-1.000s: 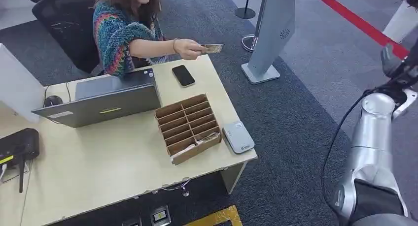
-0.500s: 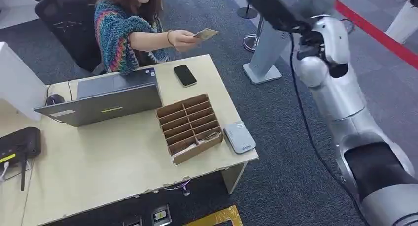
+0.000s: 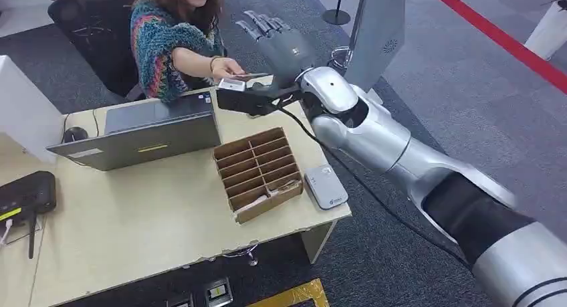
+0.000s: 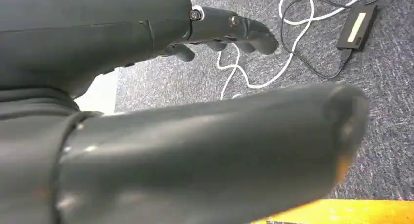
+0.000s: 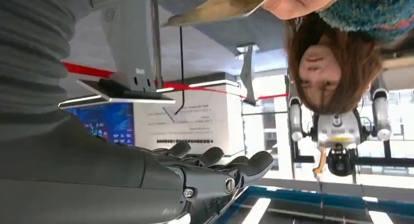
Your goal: Pass the card to the sensor for recognition and then transmit it.
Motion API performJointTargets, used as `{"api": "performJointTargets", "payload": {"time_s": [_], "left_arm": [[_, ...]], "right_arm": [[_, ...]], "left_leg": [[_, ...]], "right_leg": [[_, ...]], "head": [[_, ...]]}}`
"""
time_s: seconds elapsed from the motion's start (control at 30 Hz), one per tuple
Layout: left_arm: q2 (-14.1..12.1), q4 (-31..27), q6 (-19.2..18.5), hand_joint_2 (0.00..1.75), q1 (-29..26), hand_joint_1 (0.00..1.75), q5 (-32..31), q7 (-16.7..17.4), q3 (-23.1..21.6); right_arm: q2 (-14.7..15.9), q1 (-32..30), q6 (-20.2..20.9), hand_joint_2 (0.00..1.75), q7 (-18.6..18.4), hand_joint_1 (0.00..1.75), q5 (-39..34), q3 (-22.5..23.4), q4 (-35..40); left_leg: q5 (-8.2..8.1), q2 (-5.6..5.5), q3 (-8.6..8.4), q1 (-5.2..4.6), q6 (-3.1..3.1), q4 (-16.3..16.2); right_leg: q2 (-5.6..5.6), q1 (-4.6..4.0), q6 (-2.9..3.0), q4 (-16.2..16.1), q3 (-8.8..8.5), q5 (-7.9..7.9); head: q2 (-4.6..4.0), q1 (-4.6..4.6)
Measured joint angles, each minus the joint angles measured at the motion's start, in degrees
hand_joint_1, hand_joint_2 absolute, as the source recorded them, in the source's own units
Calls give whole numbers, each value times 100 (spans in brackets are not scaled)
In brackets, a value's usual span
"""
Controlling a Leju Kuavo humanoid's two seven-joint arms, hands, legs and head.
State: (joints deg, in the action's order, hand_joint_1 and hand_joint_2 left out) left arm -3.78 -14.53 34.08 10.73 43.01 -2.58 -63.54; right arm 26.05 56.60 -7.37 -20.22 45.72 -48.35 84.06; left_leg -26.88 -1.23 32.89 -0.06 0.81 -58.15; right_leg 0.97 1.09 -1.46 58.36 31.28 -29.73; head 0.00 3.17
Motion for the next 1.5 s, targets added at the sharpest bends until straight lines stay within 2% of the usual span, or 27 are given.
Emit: {"api": "performJointTargets", "payload": {"time_s": [0.3,0.33,0.37,0.4,1.23,1.5], "left_arm": [[0,9,-9,0,-7,0,11,0,-29],[0,11,-11,0,-7,0,13,0,-31],[0,11,-11,0,-7,0,13,0,-35],[0,11,-13,0,-7,0,13,0,-37],[-4,15,17,0,-79,0,15,-9,-42],[-2,15,122,0,-153,0,140,-114,-42]], "right_arm": [[-92,62,-50,175,-44,0,-146,-439,-426],[-92,65,-50,175,-44,96,-153,-454,-450],[-92,67,-50,175,-46,162,-157,-465,-483],[-92,72,-57,175,-48,175,-168,-476,-504],[-83,164,-249,175,-63,175,-568,-583,-826],[167,-155,-557,175,-151,175,-1001,-382,-769]], "left_leg": [[0,4,-1,0,0,-1],[0,5,-1,0,0,-1],[0,5,-1,0,0,-1],[0,5,-1,0,0,-1],[0,10,-3,0,0,-2],[-1,13,-5,0,0,-3]], "right_leg": [[-5,0,0,0,3,1],[-5,0,0,0,3,1],[-5,0,0,0,3,1],[-5,0,0,0,3,1],[-10,0,1,-1,9,2],[-11,1,1,-3,9,2]], "head": [[0,0],[0,0],[0,0],[0,0],[0,0],[0,0]]}}
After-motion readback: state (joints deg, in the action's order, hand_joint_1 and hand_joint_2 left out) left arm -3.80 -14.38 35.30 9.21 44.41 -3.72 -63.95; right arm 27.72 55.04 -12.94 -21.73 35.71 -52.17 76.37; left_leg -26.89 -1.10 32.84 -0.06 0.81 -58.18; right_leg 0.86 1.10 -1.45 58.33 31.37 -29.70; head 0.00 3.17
